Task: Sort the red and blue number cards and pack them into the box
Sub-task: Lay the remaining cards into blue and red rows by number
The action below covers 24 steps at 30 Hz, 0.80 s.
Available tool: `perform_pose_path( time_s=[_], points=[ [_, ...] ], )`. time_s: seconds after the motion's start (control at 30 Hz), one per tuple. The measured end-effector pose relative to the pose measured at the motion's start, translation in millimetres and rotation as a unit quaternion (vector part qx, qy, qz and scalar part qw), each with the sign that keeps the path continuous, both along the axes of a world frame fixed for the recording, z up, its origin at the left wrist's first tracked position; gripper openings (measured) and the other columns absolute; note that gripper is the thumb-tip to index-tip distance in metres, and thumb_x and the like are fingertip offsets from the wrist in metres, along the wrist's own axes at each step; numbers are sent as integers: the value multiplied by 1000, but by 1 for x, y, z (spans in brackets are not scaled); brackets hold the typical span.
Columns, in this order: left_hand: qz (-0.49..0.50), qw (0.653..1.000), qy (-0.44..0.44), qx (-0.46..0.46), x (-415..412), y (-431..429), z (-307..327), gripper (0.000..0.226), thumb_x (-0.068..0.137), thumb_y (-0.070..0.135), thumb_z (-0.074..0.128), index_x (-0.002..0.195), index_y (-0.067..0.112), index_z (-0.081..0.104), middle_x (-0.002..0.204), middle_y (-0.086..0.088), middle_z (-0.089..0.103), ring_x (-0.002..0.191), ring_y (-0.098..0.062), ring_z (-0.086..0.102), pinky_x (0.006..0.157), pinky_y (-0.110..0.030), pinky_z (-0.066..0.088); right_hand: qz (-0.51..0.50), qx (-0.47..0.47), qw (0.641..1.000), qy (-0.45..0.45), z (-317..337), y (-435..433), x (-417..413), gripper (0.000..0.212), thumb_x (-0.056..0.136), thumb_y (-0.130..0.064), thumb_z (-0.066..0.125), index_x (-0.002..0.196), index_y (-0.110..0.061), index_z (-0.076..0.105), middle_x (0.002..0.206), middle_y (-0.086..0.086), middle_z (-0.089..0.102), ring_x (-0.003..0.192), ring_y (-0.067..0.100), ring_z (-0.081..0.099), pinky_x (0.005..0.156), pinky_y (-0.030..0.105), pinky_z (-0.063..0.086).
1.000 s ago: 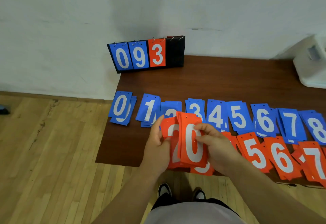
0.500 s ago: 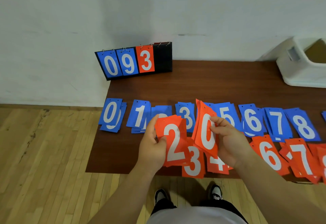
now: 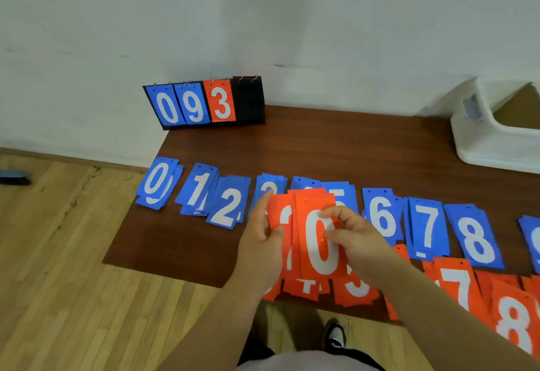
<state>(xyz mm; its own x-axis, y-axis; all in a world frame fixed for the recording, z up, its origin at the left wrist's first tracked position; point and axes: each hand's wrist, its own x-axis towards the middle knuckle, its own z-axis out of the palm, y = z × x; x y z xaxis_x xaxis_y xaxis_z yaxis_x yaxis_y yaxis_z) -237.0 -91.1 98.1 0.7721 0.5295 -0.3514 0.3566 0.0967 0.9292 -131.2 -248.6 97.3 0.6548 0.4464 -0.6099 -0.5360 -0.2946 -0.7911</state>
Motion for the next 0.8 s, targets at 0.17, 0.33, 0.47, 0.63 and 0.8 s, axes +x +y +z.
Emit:
perform_pose_path(
  time_s=[0.17,0.33,0.47,0.63,0.8],
  points=[
    [7,1000,-12,20,16,-46,7,70,104,5,44,127,71,46,143,7,56,118,-9,59,99,-34,55,33,-20,998,-41,-4,-32,5,28,102,-12,57,102,-38,67,121,6,64,105,32,68,88,53,60],
    [10,1000,-21,13,24,-73,6,65,105,3,43,128,63,48,137,10,60,110,-4,66,91,-27,58,-17,93,992,82,-15,-52,9,22,99,-1,57,110,-19,64,122,13,68,108,35,70,90,53,59],
    [6,1000,-3,-15,25,-83,6,55,110,20,42,127,72,42,143,12,56,121,-10,63,93,-33,60,-22,103,990,91,-19,-55,8,20,96,-2,63,110,-16,64,121,11,69,109,34,70,93,55,58],
    [46,997,50,-19,13,-64,-5,39,109,38,40,140,62,41,103,9,73,89,-17,73,79,-48,63,6,-28,999,-40,-20,-49,9,21,94,-15,70,108,-31,65,123,-7,62,108,21,65,84,41,62],
    [3,948,253,190,-6,-7,-64,68,97,41,65,153,41,27,140,0,50,125,-16,54,87,-35,59,21,-168,974,-148,-30,-45,7,22,96,-21,68,107,-37,58,124,-9,51,111,18,54,76,28,56]
  ],
)
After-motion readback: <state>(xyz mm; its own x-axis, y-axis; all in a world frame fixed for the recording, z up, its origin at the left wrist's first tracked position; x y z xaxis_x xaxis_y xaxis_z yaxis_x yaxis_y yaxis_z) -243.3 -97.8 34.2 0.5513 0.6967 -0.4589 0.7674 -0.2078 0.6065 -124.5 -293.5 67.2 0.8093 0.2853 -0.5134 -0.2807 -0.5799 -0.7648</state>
